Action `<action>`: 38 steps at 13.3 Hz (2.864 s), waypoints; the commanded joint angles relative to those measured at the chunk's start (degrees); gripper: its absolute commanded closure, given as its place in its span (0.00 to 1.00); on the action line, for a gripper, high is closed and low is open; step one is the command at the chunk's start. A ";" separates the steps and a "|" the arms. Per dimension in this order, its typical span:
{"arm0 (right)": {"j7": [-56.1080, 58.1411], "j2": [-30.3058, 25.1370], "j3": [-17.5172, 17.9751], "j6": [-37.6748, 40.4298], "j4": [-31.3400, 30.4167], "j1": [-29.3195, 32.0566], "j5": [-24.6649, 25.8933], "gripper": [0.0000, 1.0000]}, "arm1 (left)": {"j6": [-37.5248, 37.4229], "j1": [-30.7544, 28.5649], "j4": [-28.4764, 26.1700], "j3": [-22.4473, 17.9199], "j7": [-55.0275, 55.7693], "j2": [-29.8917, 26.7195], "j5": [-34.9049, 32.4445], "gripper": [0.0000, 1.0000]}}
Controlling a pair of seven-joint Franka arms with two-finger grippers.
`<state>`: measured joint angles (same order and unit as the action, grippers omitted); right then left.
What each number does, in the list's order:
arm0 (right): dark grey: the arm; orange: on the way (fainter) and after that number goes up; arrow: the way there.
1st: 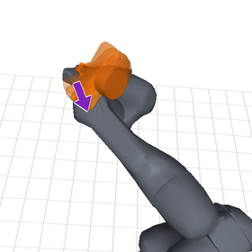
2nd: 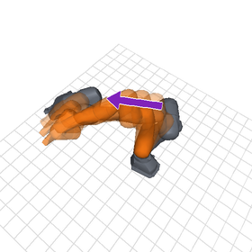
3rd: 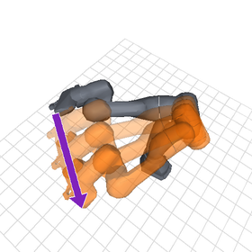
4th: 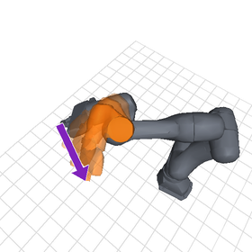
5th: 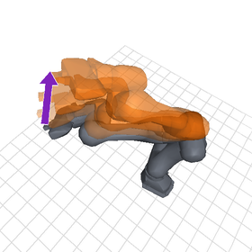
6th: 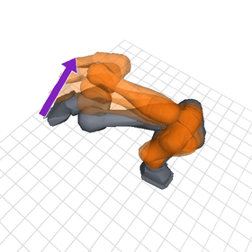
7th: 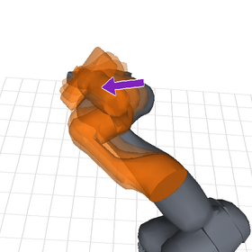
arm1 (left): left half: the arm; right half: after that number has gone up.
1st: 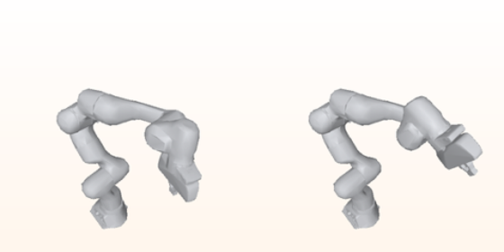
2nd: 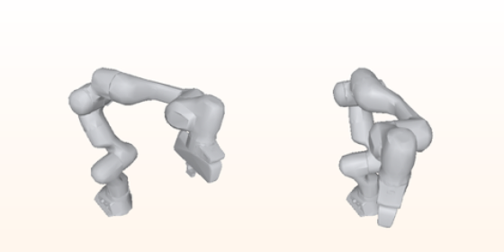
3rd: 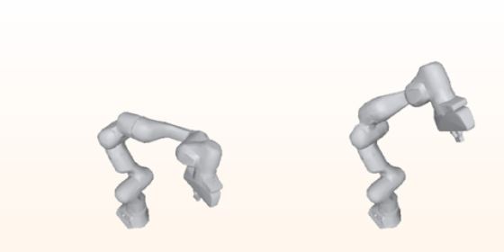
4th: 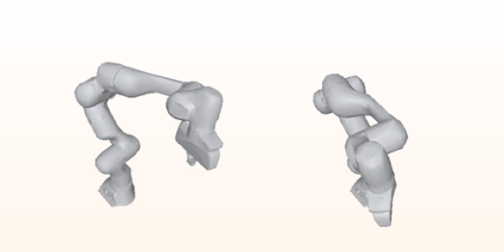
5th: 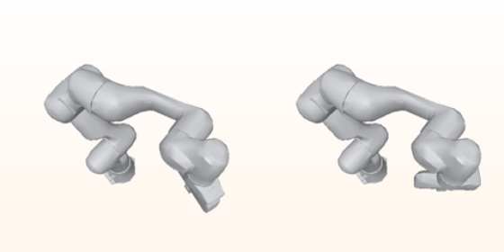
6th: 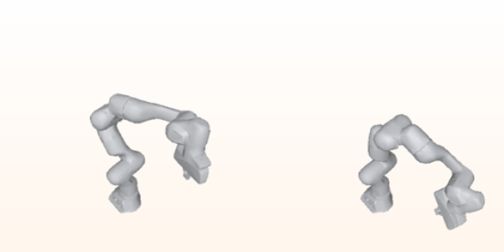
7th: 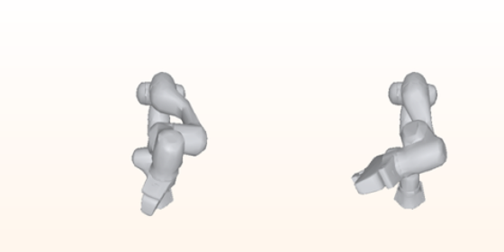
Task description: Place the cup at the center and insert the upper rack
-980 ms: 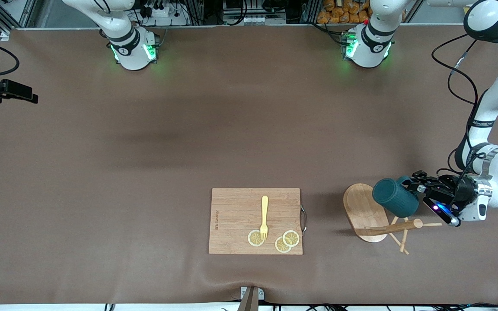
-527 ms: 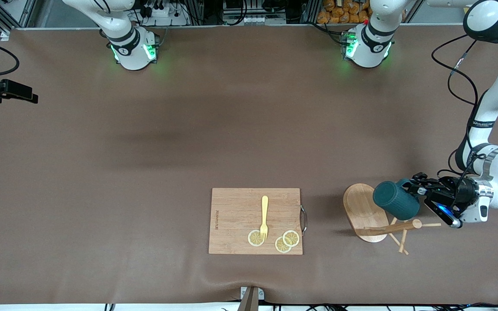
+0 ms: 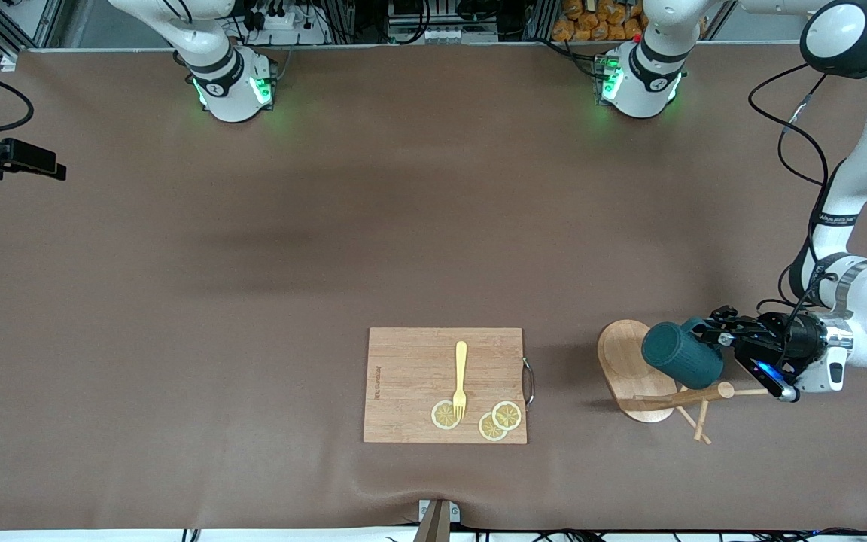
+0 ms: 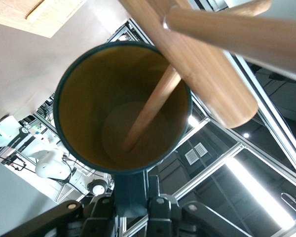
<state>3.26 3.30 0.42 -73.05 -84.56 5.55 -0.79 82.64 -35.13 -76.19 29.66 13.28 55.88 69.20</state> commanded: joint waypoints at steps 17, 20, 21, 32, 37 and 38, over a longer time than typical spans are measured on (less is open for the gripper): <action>0.08 -0.14 0.46 -0.16 -0.08 0.69 0.00 0.00 | -0.72 0.15 2.01 0.48 3.85 -0.07 2.51 0.40; 0.08 -0.14 0.46 -0.25 -0.08 0.69 0.00 0.00 | -0.81 -0.20 2.01 0.66 4.29 -1.12 3.22 0.38; 0.08 -0.14 0.46 -0.25 -0.08 0.69 0.00 0.00 | -1.07 -0.38 1.92 0.66 4.29 -1.91 3.31 0.34; 0.08 -0.14 0.46 -0.34 0.01 0.69 0.00 0.00 | -0.81 -0.90 1.92 0.39 7.55 -17.01 -4.85 0.00; 0.08 -0.14 0.46 -0.34 -0.08 0.78 -0.09 0.00 | -0.11 -0.29 1.92 0.65 8.60 -27.74 -17.59 0.00; 0.08 -0.14 0.46 -0.16 0.01 0.78 -0.09 0.00 | -0.11 -0.38 1.75 0.48 8.78 -29.50 -19.17 0.00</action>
<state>3.26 3.36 0.40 -73.34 -84.65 5.57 -0.79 81.51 -35.52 -72.45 30.66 21.56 30.78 53.21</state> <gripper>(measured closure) 0.000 0.000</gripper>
